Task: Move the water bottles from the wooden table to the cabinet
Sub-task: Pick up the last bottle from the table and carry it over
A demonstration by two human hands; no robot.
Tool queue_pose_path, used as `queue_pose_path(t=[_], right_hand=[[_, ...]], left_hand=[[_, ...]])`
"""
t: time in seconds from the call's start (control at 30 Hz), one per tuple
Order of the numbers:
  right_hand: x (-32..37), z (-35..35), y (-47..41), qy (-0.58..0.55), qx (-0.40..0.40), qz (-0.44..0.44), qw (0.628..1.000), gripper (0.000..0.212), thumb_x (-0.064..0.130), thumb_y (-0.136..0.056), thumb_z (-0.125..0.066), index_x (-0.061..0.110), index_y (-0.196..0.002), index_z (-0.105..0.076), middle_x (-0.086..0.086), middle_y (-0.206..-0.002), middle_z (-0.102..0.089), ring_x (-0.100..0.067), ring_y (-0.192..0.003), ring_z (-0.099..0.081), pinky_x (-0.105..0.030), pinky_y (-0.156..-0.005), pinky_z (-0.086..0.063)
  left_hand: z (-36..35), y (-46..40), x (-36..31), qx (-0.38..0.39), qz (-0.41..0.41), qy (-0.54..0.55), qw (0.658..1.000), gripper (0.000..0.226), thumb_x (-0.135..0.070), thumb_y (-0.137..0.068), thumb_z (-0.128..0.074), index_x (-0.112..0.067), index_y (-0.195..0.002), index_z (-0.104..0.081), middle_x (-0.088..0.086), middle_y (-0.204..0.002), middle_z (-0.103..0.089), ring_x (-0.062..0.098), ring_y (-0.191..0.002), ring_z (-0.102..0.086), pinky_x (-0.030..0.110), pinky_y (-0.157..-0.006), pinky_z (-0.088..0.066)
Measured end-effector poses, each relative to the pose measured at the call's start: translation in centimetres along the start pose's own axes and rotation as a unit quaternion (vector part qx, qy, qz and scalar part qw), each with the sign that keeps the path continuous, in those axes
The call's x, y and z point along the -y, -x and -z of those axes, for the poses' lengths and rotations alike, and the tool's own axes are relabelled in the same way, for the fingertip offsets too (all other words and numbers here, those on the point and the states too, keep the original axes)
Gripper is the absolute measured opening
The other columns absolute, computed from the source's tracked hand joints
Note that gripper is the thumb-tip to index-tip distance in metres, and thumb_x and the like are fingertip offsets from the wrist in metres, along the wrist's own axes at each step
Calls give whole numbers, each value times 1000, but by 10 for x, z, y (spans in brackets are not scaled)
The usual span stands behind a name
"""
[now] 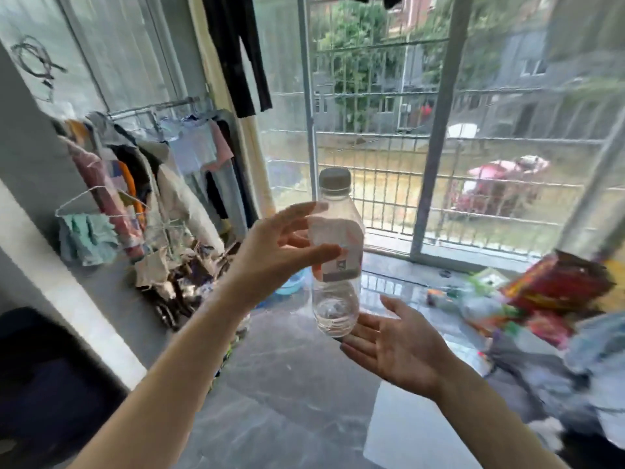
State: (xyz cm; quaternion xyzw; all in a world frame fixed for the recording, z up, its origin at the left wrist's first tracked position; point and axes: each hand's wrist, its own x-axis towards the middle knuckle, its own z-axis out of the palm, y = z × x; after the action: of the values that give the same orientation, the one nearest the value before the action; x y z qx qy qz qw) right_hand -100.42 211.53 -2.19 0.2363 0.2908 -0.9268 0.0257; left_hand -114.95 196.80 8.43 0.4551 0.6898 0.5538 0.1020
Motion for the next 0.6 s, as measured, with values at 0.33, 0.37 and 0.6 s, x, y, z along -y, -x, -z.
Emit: queue_pose_path(t=[0.33, 0.37, 0.6], right_hand=[[32, 138, 161, -90, -110, 165, 976, 63, 47, -94, -50, 2, -137, -56, -21, -136, -60, -32, -120, -57, -40, -94, -55], [30, 147, 177, -95, -124, 184, 970, 62, 48, -95, -50, 1, -135, -59, -20, -135, -61, -31, -122, -55, -39, -94, -55], [-2, 193, 280, -182, -221, 299, 910, 64, 46, -97, -38, -4, -130, -61, -24, -130, -64, -33, -109, -63, -40, -91, -53]], left_hand=[[-208, -44, -59, 195, -94, 35, 976, 76, -47, -66, -86, -27, -136, -62, -9, -119, -75, 14, -94, -75, 41, -81, -64], [-227, -44, -67, 217, -107, 39, 969, 75, -51, -66, -83, -30, -135, -62, -13, -118, -75, 13, -97, -75, 40, -81, -64], [-341, -31, -127, 373, -182, 102, 904, 72, -45, -69, -82, -23, -136, -65, -9, -119, -75, 15, -96, -75, 37, -80, -63]])
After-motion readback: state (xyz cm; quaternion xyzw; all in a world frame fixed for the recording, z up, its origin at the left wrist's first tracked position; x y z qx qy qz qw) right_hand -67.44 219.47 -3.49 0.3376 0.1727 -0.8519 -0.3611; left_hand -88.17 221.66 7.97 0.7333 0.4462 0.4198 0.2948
